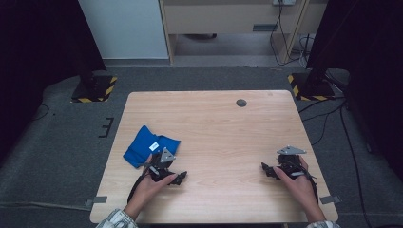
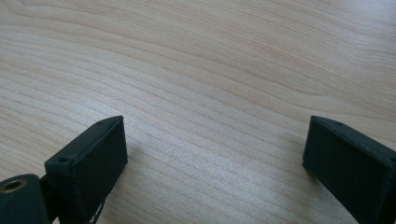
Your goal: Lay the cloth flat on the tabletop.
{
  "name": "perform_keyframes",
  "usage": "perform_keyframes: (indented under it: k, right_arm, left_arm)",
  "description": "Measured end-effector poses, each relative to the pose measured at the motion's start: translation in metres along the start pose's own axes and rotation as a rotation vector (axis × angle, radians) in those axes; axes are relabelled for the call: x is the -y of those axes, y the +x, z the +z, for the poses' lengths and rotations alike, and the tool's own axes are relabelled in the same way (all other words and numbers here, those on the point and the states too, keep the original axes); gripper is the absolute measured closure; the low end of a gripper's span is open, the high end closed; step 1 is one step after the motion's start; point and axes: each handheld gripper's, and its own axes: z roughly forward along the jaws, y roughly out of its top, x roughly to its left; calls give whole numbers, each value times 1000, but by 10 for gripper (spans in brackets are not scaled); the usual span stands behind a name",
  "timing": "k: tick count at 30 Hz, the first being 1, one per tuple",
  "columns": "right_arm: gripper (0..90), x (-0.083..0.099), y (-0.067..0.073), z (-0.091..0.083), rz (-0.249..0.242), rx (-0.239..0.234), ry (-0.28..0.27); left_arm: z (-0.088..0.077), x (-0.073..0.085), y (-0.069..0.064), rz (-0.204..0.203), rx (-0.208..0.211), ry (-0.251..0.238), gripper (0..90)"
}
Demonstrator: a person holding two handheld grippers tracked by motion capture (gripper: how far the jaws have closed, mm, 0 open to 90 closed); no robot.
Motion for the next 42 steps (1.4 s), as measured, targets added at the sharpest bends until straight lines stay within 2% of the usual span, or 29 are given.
perform_keyframes:
  k: [5, 6, 8, 12, 15, 16, 17, 20, 23, 26, 27, 28, 36, 37, 38, 39, 42]
  right_arm:
    - [64, 0, 0, 0, 0, 0, 0]
    - [63, 0, 0, 0, 0, 2, 0]
    - [63, 0, 0, 0, 1, 2, 0]
    - [62, 0, 0, 0, 1, 1, 0]
    - [62, 0, 0, 0, 0, 1, 0]
    - [62, 0, 0, 0, -1, 0, 0]
    - [62, 0, 0, 0, 2, 1, 1]
    - [61, 0, 1, 0, 5, 0, 2]
    - [60, -1, 1, 1, 6, -2, 3]
    - [60, -1, 1, 1, 5, -2, 3]
    - [60, -1, 1, 1, 6, -2, 4]
    - [60, -1, 1, 1, 6, -2, 4]
    - [56, -2, 1, 1, 4, 1, 6]
    - [56, -2, 1, 2, 5, 1, 6]
    - [56, -2, 1, 2, 5, 1, 6]
    - [55, -2, 1, 2, 5, 1, 6]
    - [54, -2, 1, 2, 5, 1, 6]
  left_arm:
    - [-1, -2, 2, -17, 13, 2, 11]
    - [-3, -3, 4, -42, 27, -8, 35]
    - [-5, -3, 5, -49, 24, -16, 37]
    - [-13, -8, 8, -52, 11, -57, 49]
    - [-19, -11, 9, -12, -18, -71, 51]
    - [-23, -12, 12, -17, -17, -92, 52]
    - [-23, -12, 12, -17, -17, -92, 49]
    - [-31, -13, 21, -27, -56, -114, 52]
    - [-37, -11, 31, -56, -63, -137, 53]
    - [-43, -8, 43, -50, -121, -133, 56]
    - [-47, -6, 49, -59, -140, -138, 57]
    - [-47, -6, 49, -59, -140, -138, 57]
    - [-61, 7, 78, -130, -212, -159, 58]
    - [-62, 11, 84, -146, -232, -156, 59]
    - [-62, 11, 84, -146, -232, -156, 59]
    - [-63, 12, 86, -154, -255, -152, 59]
    - [-64, 13, 87, -153, -261, -157, 59]
